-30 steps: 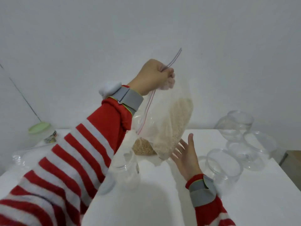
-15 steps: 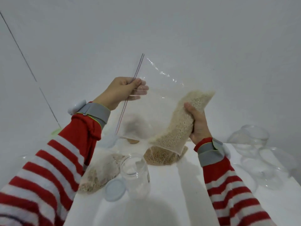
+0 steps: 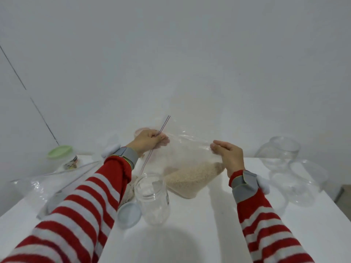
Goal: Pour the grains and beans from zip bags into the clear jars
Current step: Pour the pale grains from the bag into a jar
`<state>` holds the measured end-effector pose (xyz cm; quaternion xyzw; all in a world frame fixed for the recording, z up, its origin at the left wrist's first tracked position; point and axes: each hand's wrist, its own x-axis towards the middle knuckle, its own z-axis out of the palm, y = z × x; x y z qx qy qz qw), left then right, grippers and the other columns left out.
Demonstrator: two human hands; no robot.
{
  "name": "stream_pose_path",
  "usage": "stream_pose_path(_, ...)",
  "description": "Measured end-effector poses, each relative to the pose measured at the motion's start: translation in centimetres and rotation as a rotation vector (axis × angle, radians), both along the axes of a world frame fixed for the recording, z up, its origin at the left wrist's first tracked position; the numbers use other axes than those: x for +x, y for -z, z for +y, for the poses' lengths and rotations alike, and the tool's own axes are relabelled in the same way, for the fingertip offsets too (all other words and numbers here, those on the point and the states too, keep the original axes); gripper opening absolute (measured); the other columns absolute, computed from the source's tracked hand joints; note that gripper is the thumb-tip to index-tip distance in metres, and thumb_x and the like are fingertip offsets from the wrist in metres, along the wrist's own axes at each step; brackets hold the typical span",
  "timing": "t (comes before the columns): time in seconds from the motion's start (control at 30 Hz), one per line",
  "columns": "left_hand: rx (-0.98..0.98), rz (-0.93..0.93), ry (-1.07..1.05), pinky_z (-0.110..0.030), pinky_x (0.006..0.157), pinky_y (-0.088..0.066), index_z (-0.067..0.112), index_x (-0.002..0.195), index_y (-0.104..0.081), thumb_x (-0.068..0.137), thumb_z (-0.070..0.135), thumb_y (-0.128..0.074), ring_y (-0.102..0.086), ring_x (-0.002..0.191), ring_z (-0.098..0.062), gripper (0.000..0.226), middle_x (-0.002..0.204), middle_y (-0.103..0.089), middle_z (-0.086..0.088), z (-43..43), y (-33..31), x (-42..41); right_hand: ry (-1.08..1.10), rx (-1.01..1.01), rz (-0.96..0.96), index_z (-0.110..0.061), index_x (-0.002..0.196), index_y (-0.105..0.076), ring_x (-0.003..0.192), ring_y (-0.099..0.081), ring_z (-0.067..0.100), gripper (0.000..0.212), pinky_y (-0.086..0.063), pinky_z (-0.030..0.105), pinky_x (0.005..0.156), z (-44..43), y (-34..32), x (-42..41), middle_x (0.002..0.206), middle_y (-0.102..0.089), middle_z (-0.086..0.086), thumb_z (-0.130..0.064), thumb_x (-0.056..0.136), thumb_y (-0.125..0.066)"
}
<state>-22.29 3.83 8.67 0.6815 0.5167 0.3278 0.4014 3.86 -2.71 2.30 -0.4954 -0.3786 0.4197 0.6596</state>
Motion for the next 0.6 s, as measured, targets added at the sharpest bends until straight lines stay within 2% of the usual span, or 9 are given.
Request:
stream_pose_path(0.07,-0.002,-0.041,-0.021,-0.019,0.074,-0.049,0.011,0.097,-0.067,0.1,0.021,-0.052,-0.07,0.077,0.0,0.018,0.092,-0.073,0.003,0.2,0.8,-0.3,0.022,-0.011,-0.137,-0.014,0.111,-0.071,0.094,-0.07,0.015,0.026,-0.049,0.016,0.082,0.1,0.4,0.3,0.092,-0.076,0.005,-0.012,0.085,-0.073)
stream_pose_path(0.13,0.002,0.007,0.003,-0.019,0.074,-0.048,0.013,0.1,-0.068,0.1,0.026,-0.053,-0.069,0.084,-0.002,0.02,0.094,-0.073,0.007,0.3,0.6,-0.6,0.099,0.011,-0.175,-0.019,0.112,-0.07,0.099,-0.067,0.006,0.022,-0.047,0.022,0.095,0.2,0.7,0.4,0.092,-0.075,-0.008,-0.02,0.091,-0.068)
stream_pose_path(0.2,0.008,0.056,0.034,-0.019,0.073,-0.046,0.013,0.102,-0.07,0.1,0.028,-0.053,-0.068,0.086,-0.002,0.023,0.097,-0.073,0.008,0.4,0.3,-0.7,0.198,0.027,-0.02,-0.023,0.127,-0.06,0.111,-0.06,0.004,0.034,-0.041,0.024,0.1,-0.4,1.3,-0.3,0.114,-0.068,-0.011,-0.033,0.095,-0.062)
stream_pose_path(0.27,0.011,0.07,0.042,-0.019,0.073,-0.046,0.014,0.101,-0.071,0.1,0.028,-0.053,-0.067,0.084,-0.001,0.023,0.096,-0.073,0.009,0.3,0.3,-0.6,0.242,-0.004,0.178,-0.031,0.144,-0.037,0.121,-0.047,0.007,0.059,-0.034,0.028,0.101,-1.4,3.1,-1.6,0.135,-0.048,-0.009,-0.046,0.092,-0.061)
stream_pose_path(0.33,0.009,0.076,0.039,-0.019,0.073,-0.046,0.017,0.097,-0.071,0.1,0.029,-0.053,-0.066,0.083,0.001,0.021,0.095,-0.072,0.012,0.5,0.5,-0.6,0.183,-0.03,0.311,-0.034,0.15,-0.022,0.126,-0.039,0.008,0.078,-0.03,0.03,0.105,-2.2,5.7,-2.9,0.137,-0.037,-0.011,-0.047,0.087,-0.067)
stream_pose_path(0.4,0.006,0.083,0.036,-0.019,0.075,-0.045,0.022,0.095,-0.07,0.1,0.029,-0.053,-0.064,0.084,0.002,0.019,0.095,-0.07,0.014,0.3,0.4,-0.5,0.074,-0.071,0.377,-0.029,0.148,-0.032,0.127,-0.048,0.01,0.078,-0.031,0.033,0.112,-2.4,7.9,-3.5,0.135,-0.049,-0.011,-0.044,0.083,-0.073)
stream_pose_path(0.5,0.036,0.076,0.04,-0.011,0.074,-0.045,0.018,0.105,-0.07,0.098,0.027,-0.056,-0.063,0.087,0.003,0.018,0.099,-0.068,0.014,0.4,0.7,-0.5,0.051,-0.091,0.325,-0.015,0.124,-0.065,0.12,-0.059,0.019,0.043,-0.039,0.04,0.112,-1.8,8.5,-3.4,0.121,-0.068,0.002,-0.034,0.085,-0.073)
stream_pose_path(0.57,0.037,0.098,0.052,-0.007,0.078,-0.045,0.016,0.115,-0.067,0.092,0.03,-0.066,-0.062,0.095,0.001,0.028,0.105,-0.068,0.01,0.2,1.4,-1.4,0.079,-0.089,0.354,-0.009,0.118,-0.068,0.12,-0.059,0.022,0.037,-0.041,0.039,0.111,-0.9,8.6,-3.0,0.118,-0.069,0.005,-0.027,0.087,-0.072)
stream_pose_path(0.6,0.033,0.169,0.067,-0.011,0.085,-0.046,0.018,0.118,-0.065,0.086,0.035,-0.073,-0.062,0.102,-0.003,0.037,0.11,-0.068,0.008,0.4,2.0,-2.1,0.073,-0.084,0.365,-0.008,0.118,-0.068,0.119,-0.06,0.023,0.035,-0.042,0.038,0.109,-0.7,8.4,-2.9,0.116,-0.069,0.004,-0.025,0.088,-0.071)
